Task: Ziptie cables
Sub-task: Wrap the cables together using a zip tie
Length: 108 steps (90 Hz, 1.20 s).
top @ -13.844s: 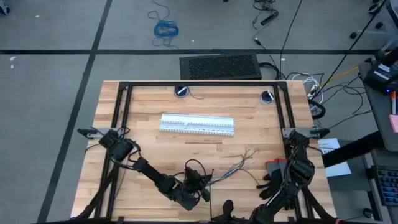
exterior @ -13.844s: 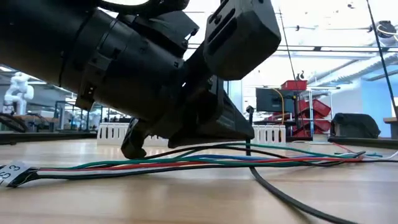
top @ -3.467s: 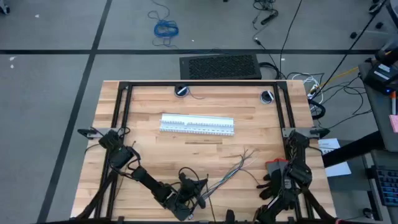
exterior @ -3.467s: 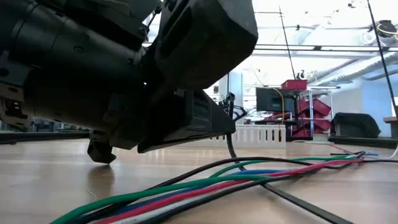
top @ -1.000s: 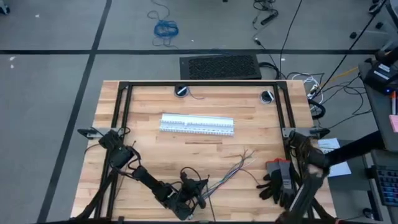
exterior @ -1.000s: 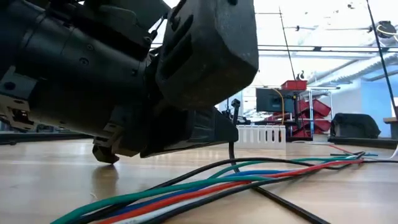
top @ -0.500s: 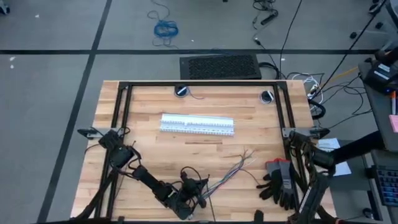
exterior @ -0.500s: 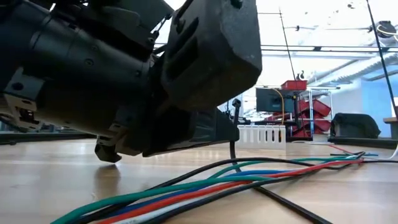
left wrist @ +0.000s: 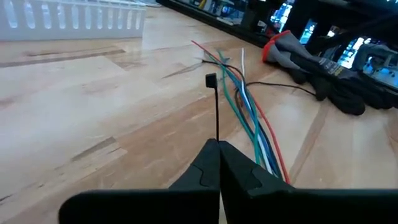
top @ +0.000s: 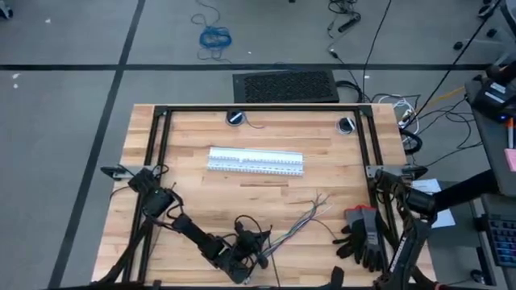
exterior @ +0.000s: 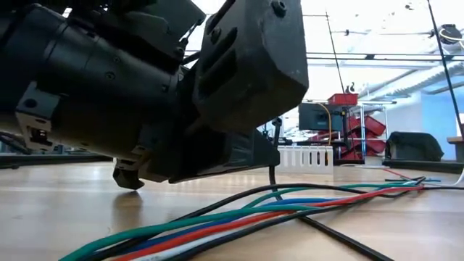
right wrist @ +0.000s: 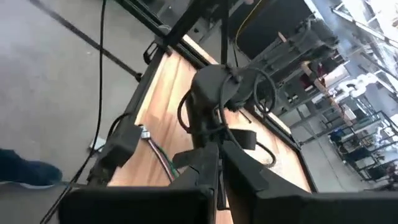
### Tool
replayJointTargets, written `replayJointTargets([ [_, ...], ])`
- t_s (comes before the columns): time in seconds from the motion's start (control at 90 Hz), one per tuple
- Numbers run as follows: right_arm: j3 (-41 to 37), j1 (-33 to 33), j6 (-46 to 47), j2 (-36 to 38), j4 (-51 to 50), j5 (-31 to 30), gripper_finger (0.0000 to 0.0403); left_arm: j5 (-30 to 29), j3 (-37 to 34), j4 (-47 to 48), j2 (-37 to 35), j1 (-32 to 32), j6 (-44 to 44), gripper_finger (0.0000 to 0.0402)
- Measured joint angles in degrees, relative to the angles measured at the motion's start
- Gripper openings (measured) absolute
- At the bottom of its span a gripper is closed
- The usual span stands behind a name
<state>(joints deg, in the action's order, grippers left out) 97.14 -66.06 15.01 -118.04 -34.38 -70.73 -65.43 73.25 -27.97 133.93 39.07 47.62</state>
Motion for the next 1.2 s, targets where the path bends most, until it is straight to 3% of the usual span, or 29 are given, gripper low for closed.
replayJointTargets([
  [0.111, 0.1, 0.4, 14.2, 0.8, -14.1, -3.8, 0.0011, 0.0, 0.0, 0.0, 0.0, 0.0, 0.0, 0.0],
  [0.356, 0.1, 0.6, 60.9, 5.1, -54.9, -4.9, 0.0001, 0.0, 0.0, 0.0, 0.0, -0.1, -0.1, 0.0],
  [0.511, -6.2, 0.3, 63.6, 10.0, -52.6, -6.7, 0.0001, 0.3, 0.0, 0.0, 0.0, -0.7, -0.3, 0.0],
  [0.667, -22.9, -0.3, 76.8, 18.5, -49.4, -5.9, 0.0, 0.9, 0.0, 0.1, 0.0, -0.9, -0.6, 0.0],
  [0.8, -39.5, -2.3, 79.1, 26.2, -30.1, -5.7, 0.0, 0.9, 0.0, 0.5, 0.0, -1.0, -0.6, 0.0],
  [0.922, -52.5, -2.9, 62.3, 29.7, 4.8, -3.8, 0.0, 0.9, 0.0, 0.5, 0.0, -1.7, -0.5, 0.0],
  [1.022, -60.5, -0.1, 37.4, 29.6, 39.2, 6.1, 0.0, 1.2, 0.0, 0.4, 0.0, -2.5, -0.6, 0.0],
  [1.1, -64.8, 3.5, 18.1, 28.4, 66.8, 17.8, 0.0, 2.3, 0.0, -0.1, 0.0, -3.1, -1.6, 0.0],
  [1.156, -66.3, 6.4, 9.5, 27.0, 78.8, 26.1, 0.0, 3.0, 0.0, -0.2, 0.0, -3.5, -1.9, 0.0],
  [1.2, -66.0, 8.2, 6.8, 25.6, 82.3, 30.1, 0.0, 3.1, 0.0, -0.3, 0.0, -3.5, -2.1, 0.0],
])
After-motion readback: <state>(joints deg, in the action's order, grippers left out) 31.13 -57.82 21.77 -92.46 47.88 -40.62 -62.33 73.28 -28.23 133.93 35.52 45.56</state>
